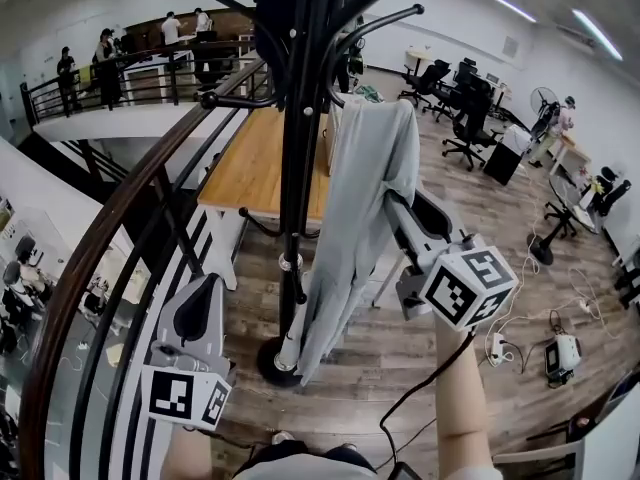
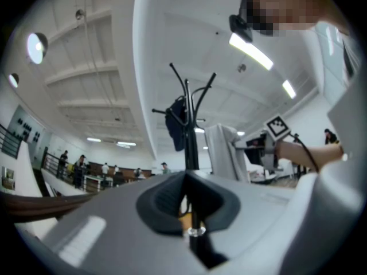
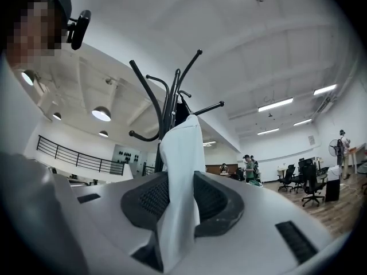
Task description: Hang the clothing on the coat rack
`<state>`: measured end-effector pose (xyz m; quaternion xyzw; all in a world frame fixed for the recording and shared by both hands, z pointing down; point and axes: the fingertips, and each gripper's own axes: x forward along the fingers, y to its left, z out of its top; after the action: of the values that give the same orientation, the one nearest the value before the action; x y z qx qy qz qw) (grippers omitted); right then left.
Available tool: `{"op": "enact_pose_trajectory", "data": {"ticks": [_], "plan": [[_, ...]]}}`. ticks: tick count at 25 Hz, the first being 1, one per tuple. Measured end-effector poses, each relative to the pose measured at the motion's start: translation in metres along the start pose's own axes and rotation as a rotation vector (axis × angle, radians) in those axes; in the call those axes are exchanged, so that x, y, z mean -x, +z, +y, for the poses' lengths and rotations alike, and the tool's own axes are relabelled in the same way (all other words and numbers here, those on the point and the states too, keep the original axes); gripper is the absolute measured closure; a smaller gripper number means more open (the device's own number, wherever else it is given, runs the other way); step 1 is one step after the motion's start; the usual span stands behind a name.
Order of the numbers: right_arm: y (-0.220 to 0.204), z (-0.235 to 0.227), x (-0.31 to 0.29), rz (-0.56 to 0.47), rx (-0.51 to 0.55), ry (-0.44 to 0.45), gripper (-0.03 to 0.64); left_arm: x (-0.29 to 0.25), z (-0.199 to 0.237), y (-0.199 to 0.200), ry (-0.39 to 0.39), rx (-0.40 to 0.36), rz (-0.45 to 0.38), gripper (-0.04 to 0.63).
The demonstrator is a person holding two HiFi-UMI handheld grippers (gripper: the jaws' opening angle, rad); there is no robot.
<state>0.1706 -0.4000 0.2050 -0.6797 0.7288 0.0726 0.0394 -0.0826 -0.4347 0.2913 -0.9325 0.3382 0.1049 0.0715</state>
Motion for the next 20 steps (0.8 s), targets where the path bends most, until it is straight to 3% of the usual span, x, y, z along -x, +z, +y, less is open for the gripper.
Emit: {"op": "enact_pose_trajectory", "data": {"ticks": [7,11,20], "plan": [[-0.015,0.012,0.033,-0.014,-0.018,-0.018,0.509,0.004,-0.013,0.001,-0.002,-0.005,-0.022,0.586],[-0.023,0.015,0.054,-0.001,0.016,-0.049,0.617,0.009,-0.028,0.006,0.0,-0.003,-0.023,0.586],[-0.034,0.025,0.094,0.02,0.035,-0.052,0.618,0.028,-0.052,0.019,0.03,-0.008,-0.031,0.586]]}}
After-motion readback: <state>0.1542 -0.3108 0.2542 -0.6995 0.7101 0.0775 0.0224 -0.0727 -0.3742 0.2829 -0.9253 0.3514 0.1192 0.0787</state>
